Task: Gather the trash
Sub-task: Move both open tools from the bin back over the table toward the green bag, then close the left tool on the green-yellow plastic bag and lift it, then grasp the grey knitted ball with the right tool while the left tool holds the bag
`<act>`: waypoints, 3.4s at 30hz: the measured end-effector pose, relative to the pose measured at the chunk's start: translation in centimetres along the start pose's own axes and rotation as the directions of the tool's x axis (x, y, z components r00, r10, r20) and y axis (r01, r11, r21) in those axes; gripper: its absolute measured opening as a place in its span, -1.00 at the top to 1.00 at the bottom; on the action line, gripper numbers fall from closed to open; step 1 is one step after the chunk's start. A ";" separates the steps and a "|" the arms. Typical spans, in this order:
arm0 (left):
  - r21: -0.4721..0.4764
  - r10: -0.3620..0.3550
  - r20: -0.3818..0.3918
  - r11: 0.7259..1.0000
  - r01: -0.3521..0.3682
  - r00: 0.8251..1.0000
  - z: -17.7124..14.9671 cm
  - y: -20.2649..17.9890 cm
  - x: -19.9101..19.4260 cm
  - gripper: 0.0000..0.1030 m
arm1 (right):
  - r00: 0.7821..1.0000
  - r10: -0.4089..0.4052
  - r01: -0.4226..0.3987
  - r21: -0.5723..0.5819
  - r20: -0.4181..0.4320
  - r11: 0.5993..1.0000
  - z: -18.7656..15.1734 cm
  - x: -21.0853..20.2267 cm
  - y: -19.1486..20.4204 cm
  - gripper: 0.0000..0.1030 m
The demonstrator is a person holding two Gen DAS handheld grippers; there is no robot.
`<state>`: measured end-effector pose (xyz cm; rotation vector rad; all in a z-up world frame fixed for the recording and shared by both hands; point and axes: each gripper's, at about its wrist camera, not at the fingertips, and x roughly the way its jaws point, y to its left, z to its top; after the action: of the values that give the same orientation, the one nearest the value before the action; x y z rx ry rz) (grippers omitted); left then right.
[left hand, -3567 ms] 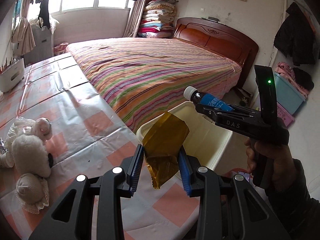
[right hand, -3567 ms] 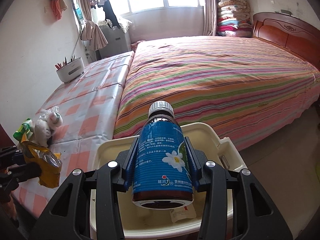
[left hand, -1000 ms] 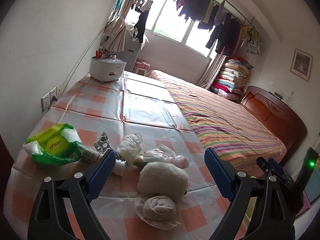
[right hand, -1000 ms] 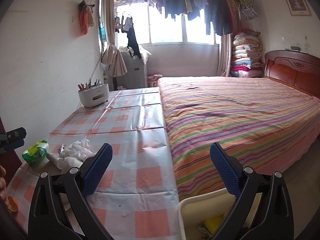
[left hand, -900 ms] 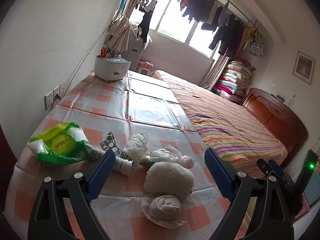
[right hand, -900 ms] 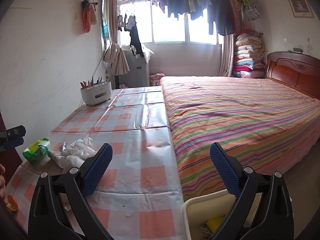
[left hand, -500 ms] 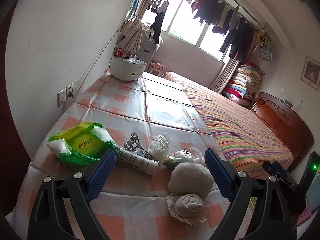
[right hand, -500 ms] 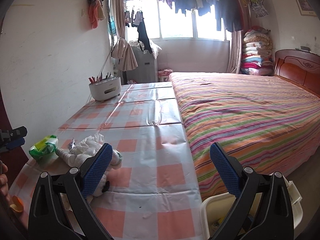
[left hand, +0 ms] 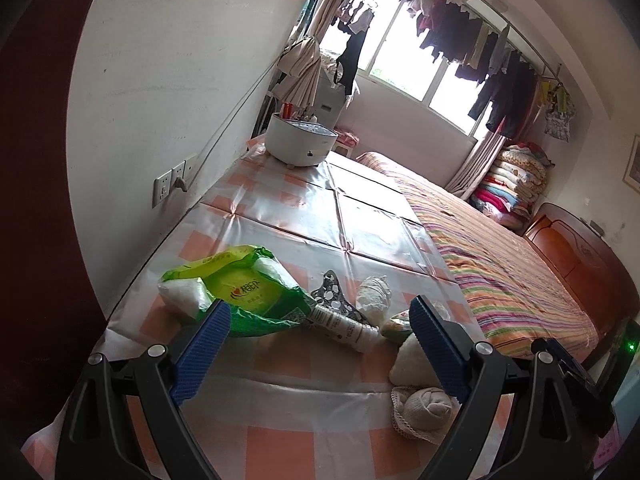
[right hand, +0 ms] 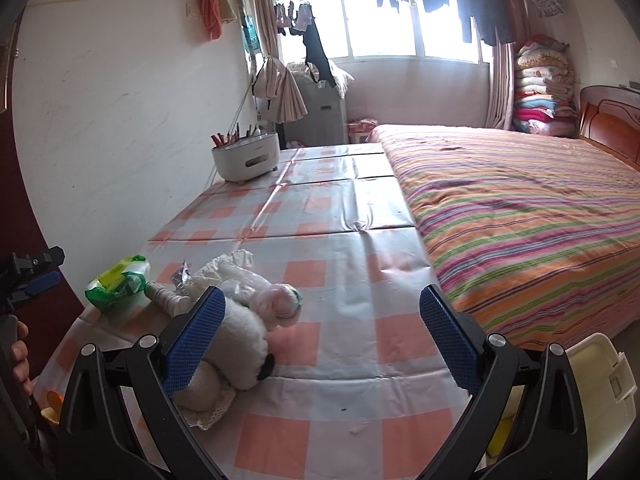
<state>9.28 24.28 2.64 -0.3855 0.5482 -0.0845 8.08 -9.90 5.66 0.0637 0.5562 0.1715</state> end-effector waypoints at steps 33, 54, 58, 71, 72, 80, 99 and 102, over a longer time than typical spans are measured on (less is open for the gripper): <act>0.503 0.339 -0.167 0.837 -0.216 0.926 -1.1 -1.7 7.8 -0.71 | 0.996 0.092 -0.092 -0.041 0.005 0.995 0.1 -0.7 2.9 -0.87; 0.725 0.614 -0.135 0.596 -0.345 0.778 -0.8 -1.8 15.0 -0.55 | 0.990 0.137 -0.135 -0.062 0.029 0.989 0.2 -2.1 3.7 -0.87; 0.688 0.590 -0.191 0.651 -0.321 0.785 -0.8 -1.3 15.4 0.28 | 0.989 0.142 -0.140 -0.057 0.031 0.988 0.2 -2.3 3.6 -0.87; 0.498 0.348 -0.207 0.842 -0.208 0.914 0.5 -2.5 11.3 0.64 | 0.990 0.139 -0.138 -0.048 0.026 0.989 0.2 -2.3 3.4 -0.87; 0.482 0.325 -0.201 0.854 -0.196 0.924 0.5 -2.7 10.7 0.64 | 0.989 0.144 -0.143 -0.047 0.026 0.989 0.2 -2.3 3.4 -0.87; 0.351 0.127 -0.145 0.934 -0.069 0.981 1.5 -3.6 6.4 0.64 | 0.976 0.217 -0.216 -0.104 -0.003 0.971 -0.3 -2.7 4.3 -0.87; 0.245 -0.096 -0.135 0.961 0.127 0.986 1.3 -4.8 2.5 0.64 | 0.861 0.371 -0.421 -0.078 -0.349 0.904 -4.8 3.1 8.6 -0.87; 0.235 -0.119 -0.139 0.960 0.150 0.983 1.2 -4.9 2.1 0.64 | 0.861 0.346 -0.406 -0.093 -0.372 0.909 -5.2 4.0 9.2 -0.86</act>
<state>11.82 19.77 4.40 -0.1765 0.6253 -0.3066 7.31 -0.06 0.17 -0.0244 0.8806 0.6243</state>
